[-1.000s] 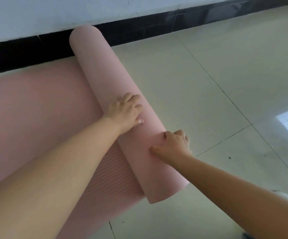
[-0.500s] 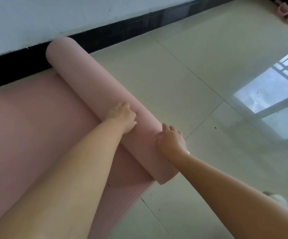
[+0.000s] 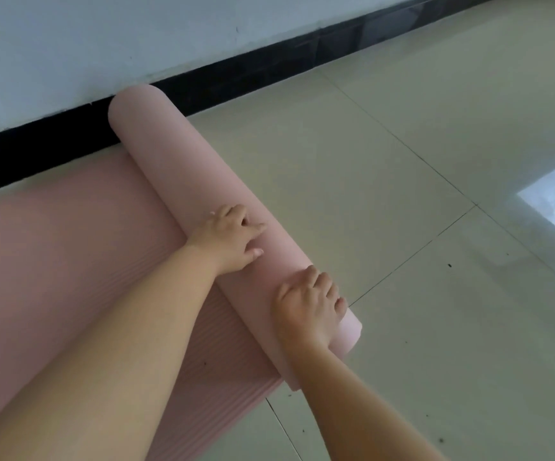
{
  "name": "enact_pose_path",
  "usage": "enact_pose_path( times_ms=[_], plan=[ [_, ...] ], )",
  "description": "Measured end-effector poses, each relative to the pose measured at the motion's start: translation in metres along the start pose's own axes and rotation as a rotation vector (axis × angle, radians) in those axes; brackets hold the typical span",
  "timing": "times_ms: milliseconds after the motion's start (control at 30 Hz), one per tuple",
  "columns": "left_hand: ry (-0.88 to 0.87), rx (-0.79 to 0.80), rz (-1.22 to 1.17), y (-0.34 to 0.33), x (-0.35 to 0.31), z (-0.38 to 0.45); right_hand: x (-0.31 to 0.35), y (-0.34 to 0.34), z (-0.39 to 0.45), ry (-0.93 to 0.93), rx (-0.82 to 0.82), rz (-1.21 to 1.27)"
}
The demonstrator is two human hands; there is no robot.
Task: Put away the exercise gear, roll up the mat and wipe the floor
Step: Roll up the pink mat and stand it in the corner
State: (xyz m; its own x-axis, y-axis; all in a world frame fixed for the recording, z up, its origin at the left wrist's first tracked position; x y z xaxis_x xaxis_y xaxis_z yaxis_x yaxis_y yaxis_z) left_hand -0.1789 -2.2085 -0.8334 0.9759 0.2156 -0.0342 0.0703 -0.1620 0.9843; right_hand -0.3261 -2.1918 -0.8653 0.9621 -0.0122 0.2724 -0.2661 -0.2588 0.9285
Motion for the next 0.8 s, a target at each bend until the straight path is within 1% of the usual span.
enact_pose_path(
  times_ms=[100,200,267,333,467,567,667,733,800],
  plan=[
    [0.017,-0.004,0.014,0.001,0.003,-0.007,0.005,-0.010,-0.010,0.039,0.038,-0.024],
    [-0.016,0.000,0.015,0.006,-0.004,-0.014,0.008,-0.010,-0.018,0.155,0.075,-0.003],
    [0.030,0.050,0.000,0.004,-0.003,-0.021,0.004,-0.007,-0.022,0.241,0.087,0.034],
    [0.072,0.074,0.006,0.004,0.002,-0.030,-0.001,-0.004,-0.024,0.284,0.114,0.077],
    [0.100,0.142,0.107,0.001,0.015,-0.053,0.010,-0.005,-0.034,0.336,0.160,0.102],
    [0.131,0.149,0.148,0.000,0.021,-0.070,0.019,-0.005,-0.050,0.343,0.182,0.148],
    [0.093,0.166,0.184,-0.001,0.025,-0.085,0.027,-0.009,-0.067,0.388,0.235,0.132],
    [0.137,0.180,0.172,-0.002,0.032,-0.098,0.034,-0.009,-0.079,0.396,0.249,0.139],
    [0.194,0.145,0.157,0.000,0.040,-0.105,0.042,-0.007,-0.088,0.387,0.234,0.161]
  ],
)
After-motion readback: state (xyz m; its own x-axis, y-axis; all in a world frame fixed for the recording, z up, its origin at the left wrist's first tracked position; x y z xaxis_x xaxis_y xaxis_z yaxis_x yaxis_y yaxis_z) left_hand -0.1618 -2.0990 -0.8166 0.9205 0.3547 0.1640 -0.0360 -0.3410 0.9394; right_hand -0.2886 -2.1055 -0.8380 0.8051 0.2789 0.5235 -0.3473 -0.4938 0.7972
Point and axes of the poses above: each hand's wrist, its own z-axis towards the middle knuckle, its own y-axis out of the back of the hand, x = y × z, the point moved 9 cm from there along z, towards the middle knuckle, and after that the axes turned 12 degrees about -x, right-handed, at the moved point
